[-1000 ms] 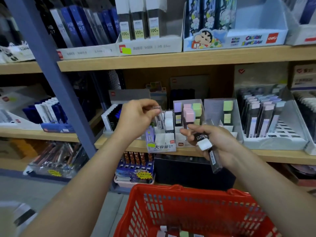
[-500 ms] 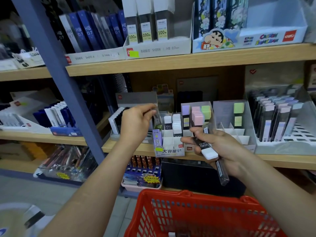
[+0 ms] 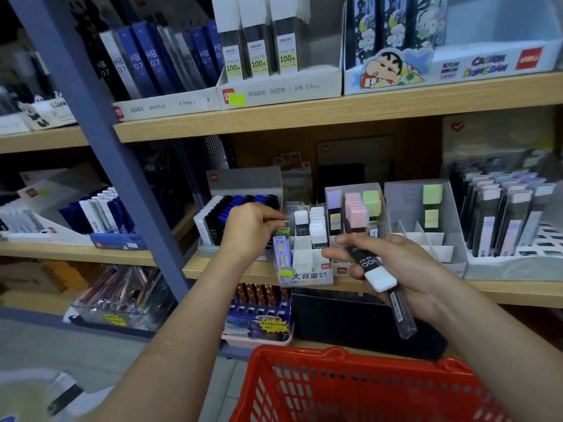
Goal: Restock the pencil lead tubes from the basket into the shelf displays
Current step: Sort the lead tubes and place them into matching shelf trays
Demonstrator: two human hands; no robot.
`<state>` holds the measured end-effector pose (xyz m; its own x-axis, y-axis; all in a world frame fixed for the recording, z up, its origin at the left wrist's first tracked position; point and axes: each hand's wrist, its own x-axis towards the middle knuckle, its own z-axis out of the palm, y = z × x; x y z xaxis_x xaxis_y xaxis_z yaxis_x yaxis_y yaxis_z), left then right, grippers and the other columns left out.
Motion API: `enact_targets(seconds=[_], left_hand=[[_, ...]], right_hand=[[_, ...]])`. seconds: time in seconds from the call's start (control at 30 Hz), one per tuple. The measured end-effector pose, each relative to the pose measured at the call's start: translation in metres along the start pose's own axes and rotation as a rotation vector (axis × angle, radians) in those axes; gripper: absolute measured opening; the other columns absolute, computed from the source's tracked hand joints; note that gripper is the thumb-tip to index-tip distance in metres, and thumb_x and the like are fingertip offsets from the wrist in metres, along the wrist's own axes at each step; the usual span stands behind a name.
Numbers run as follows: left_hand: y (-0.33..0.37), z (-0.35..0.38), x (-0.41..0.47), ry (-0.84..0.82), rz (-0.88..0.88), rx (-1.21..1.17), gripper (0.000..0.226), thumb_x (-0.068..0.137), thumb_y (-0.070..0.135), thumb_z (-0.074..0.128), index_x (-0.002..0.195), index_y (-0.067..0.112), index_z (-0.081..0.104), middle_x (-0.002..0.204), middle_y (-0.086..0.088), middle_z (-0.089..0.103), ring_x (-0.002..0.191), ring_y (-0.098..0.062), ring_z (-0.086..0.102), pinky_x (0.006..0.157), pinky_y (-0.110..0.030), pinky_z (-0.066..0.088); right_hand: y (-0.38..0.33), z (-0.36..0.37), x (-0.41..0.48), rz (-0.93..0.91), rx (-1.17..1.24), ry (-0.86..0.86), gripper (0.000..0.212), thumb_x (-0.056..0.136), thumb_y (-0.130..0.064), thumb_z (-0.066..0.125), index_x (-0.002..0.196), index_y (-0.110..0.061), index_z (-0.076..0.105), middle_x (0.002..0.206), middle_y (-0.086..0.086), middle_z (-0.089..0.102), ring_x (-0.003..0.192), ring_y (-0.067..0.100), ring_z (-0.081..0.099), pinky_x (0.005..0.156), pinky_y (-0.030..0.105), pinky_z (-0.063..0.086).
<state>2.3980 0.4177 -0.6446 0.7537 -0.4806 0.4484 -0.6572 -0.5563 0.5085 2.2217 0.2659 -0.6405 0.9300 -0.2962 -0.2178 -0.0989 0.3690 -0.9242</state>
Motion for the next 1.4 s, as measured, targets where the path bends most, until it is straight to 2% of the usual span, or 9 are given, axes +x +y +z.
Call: enact_targets(seconds=[0.33,0.47,0.6,0.83,1.03,1.17,1.23,1.3,1.4], left_hand=[[0.001,-0.005,0.007,-0.055,0.007,0.137,0.013,0.085,0.017,0.072,0.097,0.016,0.076,0.087,0.006,0.061,0.080,-0.007,0.053,0.076,-0.019,0.042],[0.002,-0.008,0.012,0.084,-0.053,-0.002,0.008,0.088,0.015,0.068,0.094,0.015,0.074,0.085,0.004,0.065,0.077,-0.008,0.056,0.070,-0.019,0.040],[0.005,-0.009,0.014,0.186,-0.052,-0.066,0.009,0.088,0.014,0.068,0.096,0.013,0.073,0.087,0.005,0.064,0.083,-0.010,0.058,0.072,-0.016,0.040],[0.000,0.002,0.009,0.074,0.028,0.097,0.018,0.087,0.014,0.069,0.103,0.012,0.075,0.103,-0.004,0.072,0.087,-0.009,0.056,0.075,-0.012,0.034],[-0.003,0.004,0.015,0.011,0.121,0.252,0.024,0.091,0.006,0.061,0.109,0.012,0.074,0.104,-0.010,0.070,0.100,-0.029,0.061,0.087,-0.032,0.047],[0.014,-0.009,0.007,0.105,0.066,0.081,0.023,0.094,0.011,0.057,0.111,0.013,0.073,0.105,-0.003,0.072,0.097,-0.014,0.064,0.083,-0.017,0.044],[0.033,-0.021,0.002,0.043,0.015,-0.117,0.018,0.095,0.016,0.058,0.102,0.020,0.074,0.089,0.006,0.073,0.079,-0.002,0.064,0.072,-0.013,0.047],[0.058,-0.032,-0.010,-0.156,-0.033,-0.293,0.010,0.094,0.026,0.060,0.092,0.025,0.069,0.071,0.005,0.071,0.058,-0.004,0.060,0.058,-0.024,0.049],[0.092,-0.034,-0.033,-0.475,-0.110,-0.325,0.031,0.086,0.051,0.060,0.099,0.024,0.054,0.074,-0.003,0.073,0.056,-0.013,0.064,0.053,-0.029,0.048]], right_hand=[[-0.003,0.000,-0.003,-0.012,0.037,-0.003,0.018,0.099,-0.015,0.053,0.108,-0.002,0.063,0.099,0.016,0.075,0.043,0.012,0.054,0.037,0.018,0.041],[-0.004,0.001,-0.005,-0.018,0.024,-0.002,0.018,0.099,-0.014,0.053,0.108,-0.002,0.062,0.099,0.015,0.075,0.042,0.013,0.054,0.034,0.017,0.039],[-0.006,0.001,-0.004,-0.018,0.062,0.006,0.013,0.099,-0.012,0.053,0.104,-0.003,0.061,0.098,0.018,0.075,0.040,0.014,0.052,0.033,0.018,0.040],[-0.005,0.003,-0.005,-0.010,-0.018,0.017,0.016,0.099,-0.017,0.053,0.103,-0.005,0.063,0.096,0.013,0.076,0.041,0.011,0.053,0.033,0.016,0.037],[-0.005,0.006,-0.005,-0.020,-0.014,0.010,0.020,0.100,-0.018,0.053,0.112,-0.004,0.061,0.097,0.010,0.077,0.041,0.011,0.055,0.034,0.017,0.038],[-0.006,0.007,-0.004,-0.038,0.033,0.010,0.026,0.100,-0.020,0.052,0.117,-0.002,0.061,0.096,0.015,0.076,0.041,0.013,0.054,0.036,0.018,0.041],[-0.007,0.009,-0.005,-0.055,0.068,0.015,0.028,0.100,-0.020,0.052,0.118,-0.002,0.062,0.097,0.017,0.075,0.042,0.013,0.054,0.036,0.018,0.042],[-0.009,0.012,-0.004,-0.087,0.117,0.062,0.026,0.100,-0.020,0.052,0.118,-0.004,0.062,0.095,0.016,0.076,0.045,0.013,0.057,0.035,0.018,0.041],[-0.014,0.017,-0.002,-0.143,0.202,0.173,0.022,0.102,-0.022,0.051,0.115,-0.013,0.065,0.092,0.008,0.077,0.061,0.016,0.069,0.046,0.026,0.051]])
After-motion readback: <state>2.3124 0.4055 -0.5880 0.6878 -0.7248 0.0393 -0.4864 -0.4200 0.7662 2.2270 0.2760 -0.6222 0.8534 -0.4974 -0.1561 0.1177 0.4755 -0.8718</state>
